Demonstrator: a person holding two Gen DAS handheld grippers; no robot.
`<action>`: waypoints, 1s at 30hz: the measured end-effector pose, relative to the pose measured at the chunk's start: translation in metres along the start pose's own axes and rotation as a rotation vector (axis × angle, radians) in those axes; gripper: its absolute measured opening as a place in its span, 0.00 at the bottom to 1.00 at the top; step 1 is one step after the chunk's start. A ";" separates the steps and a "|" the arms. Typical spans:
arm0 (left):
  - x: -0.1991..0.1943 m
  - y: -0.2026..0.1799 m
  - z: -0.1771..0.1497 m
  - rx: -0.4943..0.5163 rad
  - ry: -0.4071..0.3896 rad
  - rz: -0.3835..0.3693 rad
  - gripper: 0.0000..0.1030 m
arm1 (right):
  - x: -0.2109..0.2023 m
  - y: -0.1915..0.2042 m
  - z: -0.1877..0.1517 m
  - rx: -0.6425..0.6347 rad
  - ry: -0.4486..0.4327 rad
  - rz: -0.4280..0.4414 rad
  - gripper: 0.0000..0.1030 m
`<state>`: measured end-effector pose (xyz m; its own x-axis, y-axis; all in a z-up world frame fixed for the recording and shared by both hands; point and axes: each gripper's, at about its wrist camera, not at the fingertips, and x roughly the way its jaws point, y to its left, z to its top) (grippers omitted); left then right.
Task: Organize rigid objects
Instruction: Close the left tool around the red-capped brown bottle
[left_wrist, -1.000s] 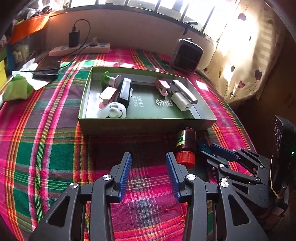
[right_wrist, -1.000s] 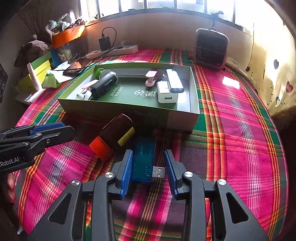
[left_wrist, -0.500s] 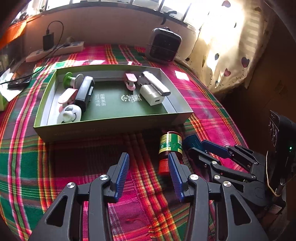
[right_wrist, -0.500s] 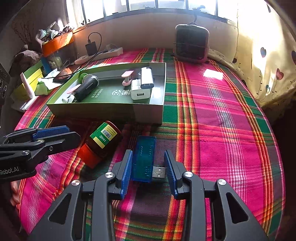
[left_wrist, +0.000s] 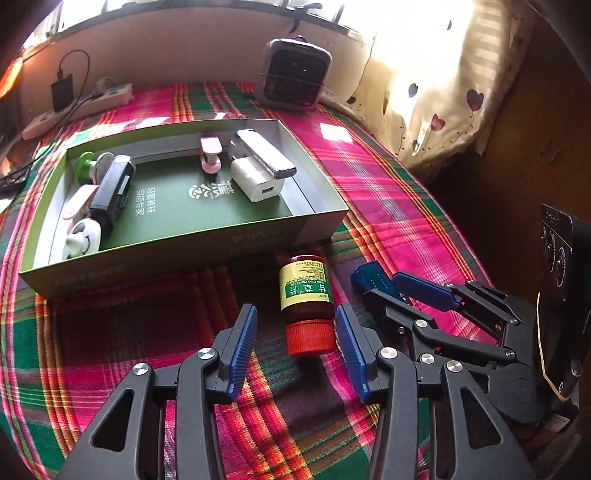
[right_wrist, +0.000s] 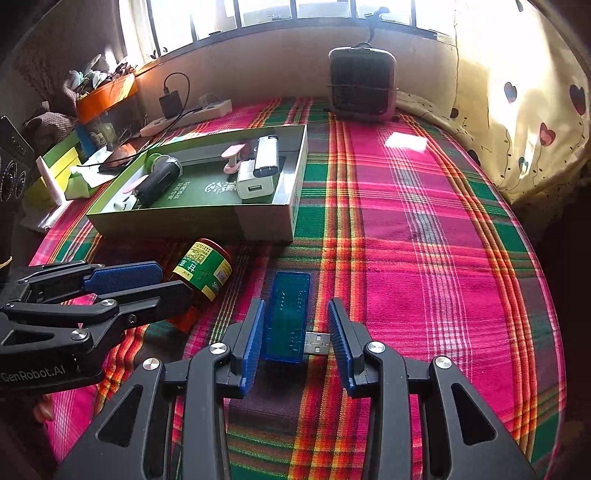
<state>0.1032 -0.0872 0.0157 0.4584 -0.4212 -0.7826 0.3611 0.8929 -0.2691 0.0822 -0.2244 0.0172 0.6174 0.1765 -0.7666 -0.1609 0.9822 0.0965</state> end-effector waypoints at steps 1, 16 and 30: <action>0.001 -0.001 0.000 0.001 0.002 0.002 0.43 | 0.000 0.000 0.000 0.001 0.000 0.001 0.36; 0.011 -0.001 0.003 0.007 0.003 0.054 0.43 | 0.000 -0.004 -0.001 0.012 0.006 0.008 0.35; 0.010 0.001 0.002 0.001 -0.012 0.074 0.36 | 0.000 -0.004 -0.001 0.010 0.006 0.006 0.36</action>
<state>0.1093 -0.0912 0.0086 0.4933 -0.3559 -0.7937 0.3269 0.9214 -0.2100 0.0824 -0.2280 0.0160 0.6114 0.1822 -0.7700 -0.1572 0.9817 0.1074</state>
